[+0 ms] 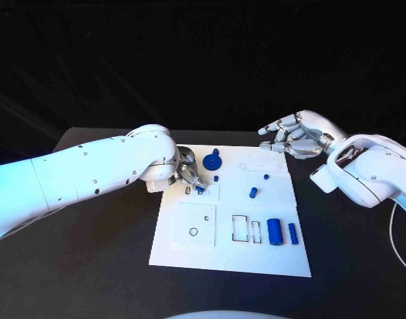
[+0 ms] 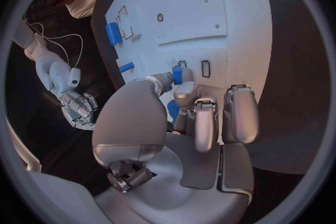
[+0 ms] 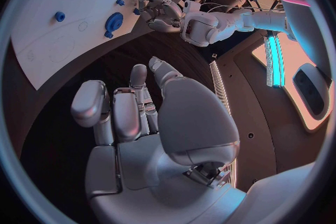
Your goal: Assemble the parts on the task board
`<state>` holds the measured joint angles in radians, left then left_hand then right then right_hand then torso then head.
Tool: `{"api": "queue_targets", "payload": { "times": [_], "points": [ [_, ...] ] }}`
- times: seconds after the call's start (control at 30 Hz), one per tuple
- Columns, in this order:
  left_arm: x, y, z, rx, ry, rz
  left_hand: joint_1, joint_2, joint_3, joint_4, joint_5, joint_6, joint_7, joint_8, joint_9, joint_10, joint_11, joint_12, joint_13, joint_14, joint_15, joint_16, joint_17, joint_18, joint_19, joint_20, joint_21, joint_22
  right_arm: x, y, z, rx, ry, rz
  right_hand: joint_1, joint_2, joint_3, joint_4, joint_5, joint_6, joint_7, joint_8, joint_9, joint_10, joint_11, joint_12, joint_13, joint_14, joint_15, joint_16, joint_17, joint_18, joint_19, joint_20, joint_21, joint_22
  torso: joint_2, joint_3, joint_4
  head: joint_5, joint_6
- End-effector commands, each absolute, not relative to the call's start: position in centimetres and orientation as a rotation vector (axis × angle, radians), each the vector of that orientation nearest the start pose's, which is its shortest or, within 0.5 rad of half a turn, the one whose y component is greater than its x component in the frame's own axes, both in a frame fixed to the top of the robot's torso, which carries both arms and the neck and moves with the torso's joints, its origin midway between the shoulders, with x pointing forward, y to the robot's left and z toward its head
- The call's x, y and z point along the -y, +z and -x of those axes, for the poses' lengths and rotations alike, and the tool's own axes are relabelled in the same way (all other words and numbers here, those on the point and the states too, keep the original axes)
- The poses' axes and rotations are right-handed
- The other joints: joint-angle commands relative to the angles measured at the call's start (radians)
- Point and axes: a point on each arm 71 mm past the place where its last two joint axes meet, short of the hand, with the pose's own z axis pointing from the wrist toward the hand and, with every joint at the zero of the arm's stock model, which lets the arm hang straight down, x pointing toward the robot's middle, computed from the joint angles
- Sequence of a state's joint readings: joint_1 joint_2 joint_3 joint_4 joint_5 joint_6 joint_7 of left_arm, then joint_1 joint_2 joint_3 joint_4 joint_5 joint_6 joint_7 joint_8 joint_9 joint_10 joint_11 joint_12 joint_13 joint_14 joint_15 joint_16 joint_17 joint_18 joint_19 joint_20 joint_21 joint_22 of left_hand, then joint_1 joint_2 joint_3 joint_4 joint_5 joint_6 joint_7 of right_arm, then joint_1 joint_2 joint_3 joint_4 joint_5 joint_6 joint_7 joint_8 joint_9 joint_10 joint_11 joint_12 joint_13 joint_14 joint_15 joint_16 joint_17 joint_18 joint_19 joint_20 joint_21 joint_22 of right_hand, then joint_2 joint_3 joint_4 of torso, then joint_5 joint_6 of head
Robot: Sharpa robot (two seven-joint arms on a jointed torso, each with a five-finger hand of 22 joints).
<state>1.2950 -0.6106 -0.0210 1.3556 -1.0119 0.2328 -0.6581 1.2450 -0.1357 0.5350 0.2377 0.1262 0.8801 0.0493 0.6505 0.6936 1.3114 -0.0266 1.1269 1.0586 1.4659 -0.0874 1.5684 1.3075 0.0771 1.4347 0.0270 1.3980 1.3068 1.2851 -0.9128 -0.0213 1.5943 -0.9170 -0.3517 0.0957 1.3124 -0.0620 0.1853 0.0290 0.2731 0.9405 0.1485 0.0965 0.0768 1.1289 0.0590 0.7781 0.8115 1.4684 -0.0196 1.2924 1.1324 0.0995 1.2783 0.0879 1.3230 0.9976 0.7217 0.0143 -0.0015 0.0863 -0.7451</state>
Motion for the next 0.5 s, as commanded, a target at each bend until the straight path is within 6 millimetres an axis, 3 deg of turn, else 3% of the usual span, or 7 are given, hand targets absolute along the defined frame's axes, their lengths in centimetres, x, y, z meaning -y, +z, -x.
{"api": "queue_targets", "payload": {
  "times": [0.03,0.5],
  "points": [
    [-14.94,-18.98,-51.66,-2.369,-0.308,0.102,-0.004,0.005,0.179,-0.170,0.004,-0.003,-0.003,0.004,0.002,0.009,-0.001,0.005,0.002,0.105,0.002,0.002,0.263,-0.017,0.005,0.000,0.005,0.002,21.07,-12.84,-48.61,-1.594,1.057,-0.224,0.006,0.000,0.004,0.002,0.006,0.002,0.003,0.003,-0.001,-0.004,0.000,-0.006,-0.001,0.018,0.000,-0.006,0.000,0.014,-0.005,-0.001,-0.006,-0.001,0.001,0.0002,-0.0005,0.000,-0.003],
    [-15.27,-19.33,-51.50,-2.416,-0.261,0.038,-0.006,0.004,0.182,-0.174,0.004,-0.004,-0.003,0.005,0.004,0.008,-0.001,0.004,0.001,0.105,0.002,0.002,0.263,-0.017,0.005,0.000,0.005,0.001,21.09,-12.99,-48.69,-1.609,1.078,-0.254,0.005,0.000,0.004,0.002,0.005,0.001,0.003,0.004,-0.001,-0.005,0.000,-0.007,-0.002,0.018,0.000,-0.006,0.001,0.014,-0.006,-0.001,-0.007,-0.002,-0.001,0.0003,0.0006,0.002,-0.009]
  ]
}}
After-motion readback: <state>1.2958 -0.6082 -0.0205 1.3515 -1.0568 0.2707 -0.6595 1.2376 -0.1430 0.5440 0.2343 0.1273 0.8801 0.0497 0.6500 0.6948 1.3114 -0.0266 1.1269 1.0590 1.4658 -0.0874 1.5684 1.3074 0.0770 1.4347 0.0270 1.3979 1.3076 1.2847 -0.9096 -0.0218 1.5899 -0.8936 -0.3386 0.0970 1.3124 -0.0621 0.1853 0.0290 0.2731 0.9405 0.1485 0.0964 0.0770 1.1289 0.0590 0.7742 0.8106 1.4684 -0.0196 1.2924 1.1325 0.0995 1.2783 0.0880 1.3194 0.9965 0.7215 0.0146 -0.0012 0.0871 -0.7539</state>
